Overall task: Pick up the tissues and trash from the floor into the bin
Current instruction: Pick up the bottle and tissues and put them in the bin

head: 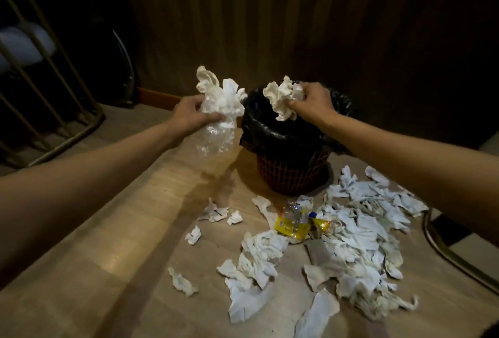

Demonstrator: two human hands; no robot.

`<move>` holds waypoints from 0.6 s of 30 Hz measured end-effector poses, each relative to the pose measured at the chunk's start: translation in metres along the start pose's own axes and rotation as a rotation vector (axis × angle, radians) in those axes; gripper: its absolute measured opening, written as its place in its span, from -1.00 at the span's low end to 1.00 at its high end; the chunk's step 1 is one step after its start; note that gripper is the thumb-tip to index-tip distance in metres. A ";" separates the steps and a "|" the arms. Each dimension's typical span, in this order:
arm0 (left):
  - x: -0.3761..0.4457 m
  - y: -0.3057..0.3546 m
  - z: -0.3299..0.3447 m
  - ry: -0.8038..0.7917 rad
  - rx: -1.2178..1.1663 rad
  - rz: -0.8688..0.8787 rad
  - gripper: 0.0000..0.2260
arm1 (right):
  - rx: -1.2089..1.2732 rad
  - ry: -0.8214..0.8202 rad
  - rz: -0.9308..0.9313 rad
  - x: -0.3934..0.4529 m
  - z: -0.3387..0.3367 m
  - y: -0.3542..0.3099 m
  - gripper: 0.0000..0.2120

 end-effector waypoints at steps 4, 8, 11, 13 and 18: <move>0.039 0.028 0.029 0.046 -0.027 0.001 -0.65 | 0.012 -0.130 0.137 0.006 -0.010 0.030 -0.56; 0.074 0.062 0.075 0.105 0.005 0.036 -0.60 | -0.095 -0.081 0.143 -0.002 -0.030 0.052 -0.66; 0.087 0.082 0.113 0.097 0.079 0.114 -0.62 | -0.156 0.036 0.148 -0.010 -0.052 0.063 -0.68; 0.095 0.083 0.136 0.032 0.179 0.145 -0.62 | -0.122 0.102 0.174 -0.019 -0.065 0.069 -0.70; 0.104 0.063 0.166 -0.109 0.420 0.071 -0.40 | -0.178 0.118 0.033 -0.041 -0.072 0.071 -0.74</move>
Point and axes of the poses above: each hand's wrist, its own x-axis towards the middle knuckle, its own z-axis out of the palm, y = z × x, the point moved 4 cm from there along x, towards the middle knuckle, and after that the axes turned 2 degrees about -z, right-handed, at the moved point
